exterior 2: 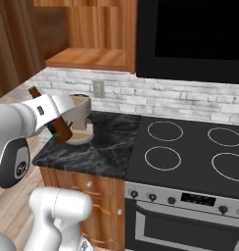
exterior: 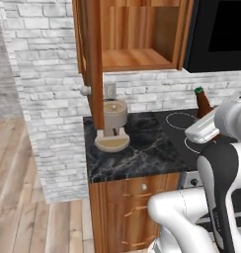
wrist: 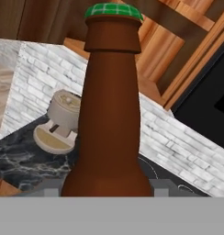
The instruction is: Pick the beer from the counter and place it in the open cabinet.
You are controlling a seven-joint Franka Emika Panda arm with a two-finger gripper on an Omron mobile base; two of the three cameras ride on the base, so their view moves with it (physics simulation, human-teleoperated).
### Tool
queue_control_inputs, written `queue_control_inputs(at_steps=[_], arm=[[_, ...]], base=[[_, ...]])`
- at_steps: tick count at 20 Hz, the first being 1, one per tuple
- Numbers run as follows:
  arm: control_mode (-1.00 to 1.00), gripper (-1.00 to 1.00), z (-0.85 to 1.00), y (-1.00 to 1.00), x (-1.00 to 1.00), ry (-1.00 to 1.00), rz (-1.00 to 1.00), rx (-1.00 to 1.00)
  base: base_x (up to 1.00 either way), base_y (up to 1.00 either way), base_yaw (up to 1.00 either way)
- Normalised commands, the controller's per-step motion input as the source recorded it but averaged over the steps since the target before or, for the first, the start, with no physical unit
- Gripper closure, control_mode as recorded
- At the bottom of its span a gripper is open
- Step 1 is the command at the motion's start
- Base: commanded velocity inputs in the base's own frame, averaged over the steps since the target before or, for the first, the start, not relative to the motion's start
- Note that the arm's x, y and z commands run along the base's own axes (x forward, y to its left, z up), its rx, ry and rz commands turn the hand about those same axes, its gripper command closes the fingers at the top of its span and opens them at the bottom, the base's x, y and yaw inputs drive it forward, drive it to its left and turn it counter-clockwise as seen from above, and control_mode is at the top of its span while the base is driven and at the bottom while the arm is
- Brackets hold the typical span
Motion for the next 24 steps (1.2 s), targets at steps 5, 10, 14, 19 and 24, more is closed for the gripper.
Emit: queue_control_inputs(at_steps=[5, 10, 14, 19, 24], arm=[[1.00, 1.00, 0.00, 0.00, 0.00, 0.00, 0.00, 0.00], [1.00, 1.00, 0.00, 0.00, 0.00, 0.00, 0.00, 0.00], [1.00, 1.00, 0.00, 0.00, 0.00, 0.00, 0.00, 0.00], [1.00, 1.00, 0.00, 0.00, 0.00, 0.00, 0.00, 0.00], [1.00, 1.00, 0.00, 0.00, 0.00, 0.00, 0.00, 0.00]], base=[[0.43, -0.19, -0.06], [0.42, -0.22, -0.06], [0.44, -0.21, -0.06], [0.47, -0.20, -0.05], [0.47, -0.20, -0.06]])
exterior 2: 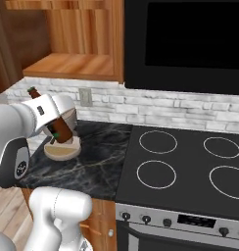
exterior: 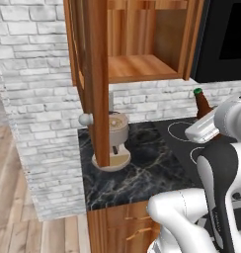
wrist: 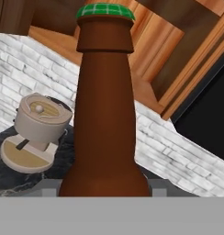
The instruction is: Pick the beer from the counter and place it in the open cabinet.
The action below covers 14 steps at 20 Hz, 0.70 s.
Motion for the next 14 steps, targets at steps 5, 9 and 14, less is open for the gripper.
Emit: queue_control_inputs(at_steps=[5, 9, 14], arm=[[1.00, 1.00, 0.00, 0.00, 0.00, 0.00, 0.00, 0.00], [1.00, 1.00, 0.00, 0.00, 0.00, 0.00, 0.00, 0.00], [1.00, 1.00, 0.00, 0.00, 0.00, 0.00, 0.00, 0.00]], base=[[0.37, -0.12, -0.05], [0.06, 0.00, -0.03], [0.00, 0.00, -0.02]])
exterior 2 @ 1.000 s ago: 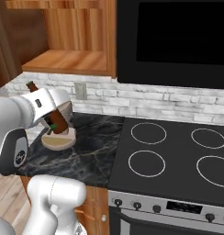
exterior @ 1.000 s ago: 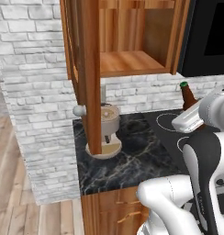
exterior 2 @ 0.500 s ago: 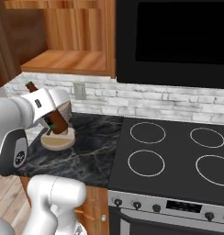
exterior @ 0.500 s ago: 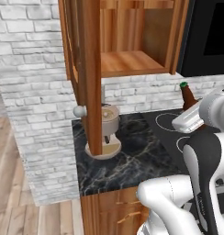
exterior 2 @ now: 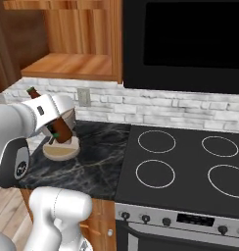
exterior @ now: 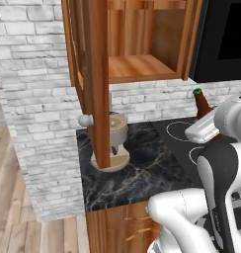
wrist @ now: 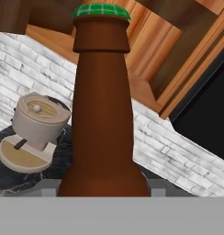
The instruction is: Pick the beer from the counter and place it in the open cabinet.
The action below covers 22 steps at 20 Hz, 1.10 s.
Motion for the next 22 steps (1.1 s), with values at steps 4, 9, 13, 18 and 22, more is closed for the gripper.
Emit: queue_control_inputs(at_steps=[4, 9, 13, 18, 22], arm=[[1.00, 1.00, 0.00, 0.00, 0.00, 0.00, 0.00, 0.00], [1.00, 1.00, 0.00, 0.00, 0.00, 0.00, 0.00, 0.00], [1.00, 1.00, 0.00, 0.00, 0.00, 0.00, 0.00, 0.00], [-1.00, 1.00, 0.00, -0.01, -0.34, -0.01, 0.00, 0.01], [-1.00, 1.00, 0.00, 0.00, -0.50, 0.00, 0.00, 0.00]], base=[[0.00, -0.01, -0.01], [0.00, 0.00, -0.02], [-0.11, 0.00, 0.00], [0.00, 0.00, 0.00], [0.00, 0.00, 0.00]])
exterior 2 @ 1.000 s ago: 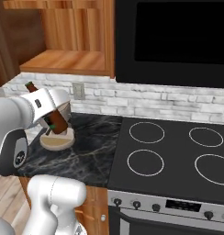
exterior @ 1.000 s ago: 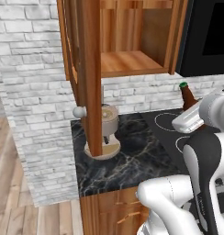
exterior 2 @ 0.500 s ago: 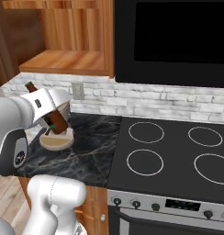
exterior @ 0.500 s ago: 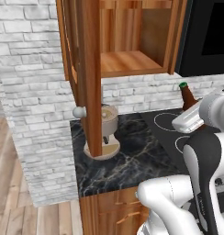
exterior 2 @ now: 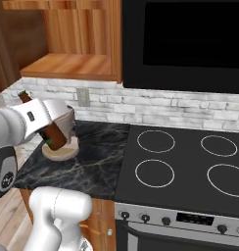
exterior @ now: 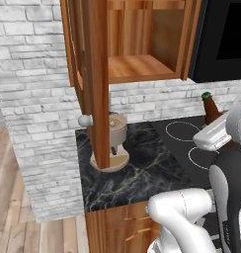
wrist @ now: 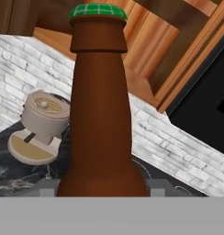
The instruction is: Pick the beer from the counter and place it in the open cabinet.
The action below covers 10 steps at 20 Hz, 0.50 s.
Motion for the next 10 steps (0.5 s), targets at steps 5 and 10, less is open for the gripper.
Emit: queue_control_inputs(at_steps=[5, 10], arm=[[-1.00, 1.00, 0.04, -0.06, -0.52, 0.00, 0.00, 0.03], [-1.00, 1.00, 0.13, 0.00, -0.24, 0.00, -0.02, 0.01]], base=[[0.00, 0.00, 0.00], [0.00, 0.00, 0.00]])
